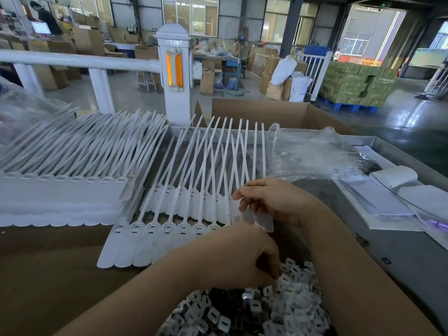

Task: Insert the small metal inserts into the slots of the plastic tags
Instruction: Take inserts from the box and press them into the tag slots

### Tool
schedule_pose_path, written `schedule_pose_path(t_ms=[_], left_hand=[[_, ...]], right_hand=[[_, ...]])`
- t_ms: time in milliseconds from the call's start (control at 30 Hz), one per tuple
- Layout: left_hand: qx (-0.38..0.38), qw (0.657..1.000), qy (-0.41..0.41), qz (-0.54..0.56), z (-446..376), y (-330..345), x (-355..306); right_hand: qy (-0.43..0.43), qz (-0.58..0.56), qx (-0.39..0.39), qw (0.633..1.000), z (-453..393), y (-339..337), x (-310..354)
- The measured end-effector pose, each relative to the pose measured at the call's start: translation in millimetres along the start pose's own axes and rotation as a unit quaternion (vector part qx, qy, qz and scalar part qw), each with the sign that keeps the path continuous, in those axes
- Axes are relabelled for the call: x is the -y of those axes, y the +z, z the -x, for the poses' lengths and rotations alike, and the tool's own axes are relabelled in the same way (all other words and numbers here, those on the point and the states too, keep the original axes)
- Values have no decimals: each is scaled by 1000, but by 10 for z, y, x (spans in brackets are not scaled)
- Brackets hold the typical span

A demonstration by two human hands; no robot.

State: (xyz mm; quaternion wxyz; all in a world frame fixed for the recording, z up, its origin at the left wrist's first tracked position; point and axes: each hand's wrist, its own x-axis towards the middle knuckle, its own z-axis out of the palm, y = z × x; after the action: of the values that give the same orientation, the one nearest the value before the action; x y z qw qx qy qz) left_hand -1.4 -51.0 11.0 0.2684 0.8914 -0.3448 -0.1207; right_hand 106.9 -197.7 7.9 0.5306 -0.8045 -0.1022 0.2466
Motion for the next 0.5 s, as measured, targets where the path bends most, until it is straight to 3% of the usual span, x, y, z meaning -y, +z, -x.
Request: schedule_pose_path(t_ms=[400,500], left_hand=[[10,989,-58,135,23,-114,49],[-64,973,-102,195,51,-226,153]], right_hand=[[-4,11,-6,1000,21,10,15],[-15,7,-4,1000,43,22,26]])
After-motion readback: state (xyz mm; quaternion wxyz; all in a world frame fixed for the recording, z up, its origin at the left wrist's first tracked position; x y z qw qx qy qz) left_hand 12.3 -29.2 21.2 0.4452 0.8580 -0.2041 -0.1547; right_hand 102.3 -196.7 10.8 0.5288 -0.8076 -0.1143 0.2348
